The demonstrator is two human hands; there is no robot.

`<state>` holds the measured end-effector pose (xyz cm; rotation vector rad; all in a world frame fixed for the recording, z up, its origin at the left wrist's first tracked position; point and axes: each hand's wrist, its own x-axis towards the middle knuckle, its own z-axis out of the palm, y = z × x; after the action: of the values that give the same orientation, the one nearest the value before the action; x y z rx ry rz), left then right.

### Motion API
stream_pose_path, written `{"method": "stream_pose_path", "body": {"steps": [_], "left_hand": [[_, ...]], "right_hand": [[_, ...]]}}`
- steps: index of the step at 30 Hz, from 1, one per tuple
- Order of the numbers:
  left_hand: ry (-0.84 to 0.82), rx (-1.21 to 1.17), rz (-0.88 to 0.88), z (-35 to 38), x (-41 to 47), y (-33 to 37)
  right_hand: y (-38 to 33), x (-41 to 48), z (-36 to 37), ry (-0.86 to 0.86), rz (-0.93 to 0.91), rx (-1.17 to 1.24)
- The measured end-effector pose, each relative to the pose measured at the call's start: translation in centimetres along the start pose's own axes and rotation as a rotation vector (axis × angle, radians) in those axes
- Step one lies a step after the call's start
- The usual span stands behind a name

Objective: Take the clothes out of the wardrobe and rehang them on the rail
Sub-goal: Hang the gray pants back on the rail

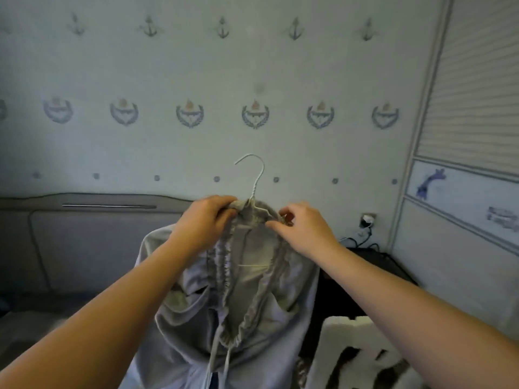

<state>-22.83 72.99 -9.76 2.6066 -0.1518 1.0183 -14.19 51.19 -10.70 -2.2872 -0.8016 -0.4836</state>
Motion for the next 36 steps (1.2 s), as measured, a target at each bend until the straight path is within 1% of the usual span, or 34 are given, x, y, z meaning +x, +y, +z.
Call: {"method": "stream_pose_path", "body": {"steps": [3,6,8,10,12,13,14,15,17,18,20,21,23,24,27,30,32,34,36], "left_hand": [[0.017,-0.106,0.079,2.4,3.1,2.9],[0.015,-0.155,0.177,4.7,5.8,6.5],[-0.001,-0.17,0.253,6.5,7.6,9.0],[0.003,-0.183,0.295,8.1,9.8,11.9],[0.042,-0.2,0.332,9.4,12.2,15.2],[0.06,-0.215,0.352,9.8,13.4,17.0],[0.079,-0.239,0.369,10.2,14.6,19.0],[0.102,-0.271,0.39,10.5,15.7,21.2],[0.15,-0.335,0.435,10.9,17.5,25.5],[0.168,-0.365,0.459,11.1,18.3,27.7],[0.193,-0.432,0.498,11.5,19.8,32.0],[0.203,-0.459,0.51,11.8,20.5,34.1],[0.22,-0.502,0.54,12.4,22.0,38.2],[0.226,-0.525,0.555,12.9,22.7,40.3],[0.216,-0.597,0.6,14.6,24.5,46.3],[0.177,-0.631,0.649,16.4,26.1,51.5],[0.167,-0.682,0.687,17.9,27.3,55.6],[0.157,-0.789,0.729,19.1,28.5,59.8],[0.112,-0.891,0.788,20.3,29.6,63.9]], "right_hand": [[2.1,-0.2,-3.4,0.121,0.053,-0.067],[4.4,0.1,-7.8,0.238,0.143,-0.126],[5.5,0.6,-11.4,0.338,0.214,-0.097],[6.1,0.8,-15.5,0.429,0.263,0.006],[6.5,0.1,-19.6,0.53,0.23,0.057],[6.8,-0.5,-21.4,0.553,0.188,0.037],[7.0,-1.4,-23.1,0.545,0.141,0.0],[7.4,-2.3,-24.7,0.499,0.1,-0.051],[9.3,-3.7,-27.9,0.353,0.049,-0.147],[10.4,-4.3,-29.7,0.307,0.032,-0.185],[12.8,-5.5,-33.9,0.338,0.005,-0.191],[13.9,-6.2,-36.0,0.379,-0.01,-0.168],[15.9,-7.7,-40.3,0.483,-0.031,-0.224],[16.8,-8.5,-42.4,0.503,-0.012,-0.283],[19.5,-10.3,-48.1,0.442,0.11,-0.417],[21.6,-11.6,-52.6,0.433,0.166,-0.552],[22.8,-12.7,-55.8,0.479,0.209,-0.635],[23.7,-13.7,-59.2,0.533,0.259,-0.714],[24.5,-14.5,-62.4,0.567,0.331,-0.783]]}}
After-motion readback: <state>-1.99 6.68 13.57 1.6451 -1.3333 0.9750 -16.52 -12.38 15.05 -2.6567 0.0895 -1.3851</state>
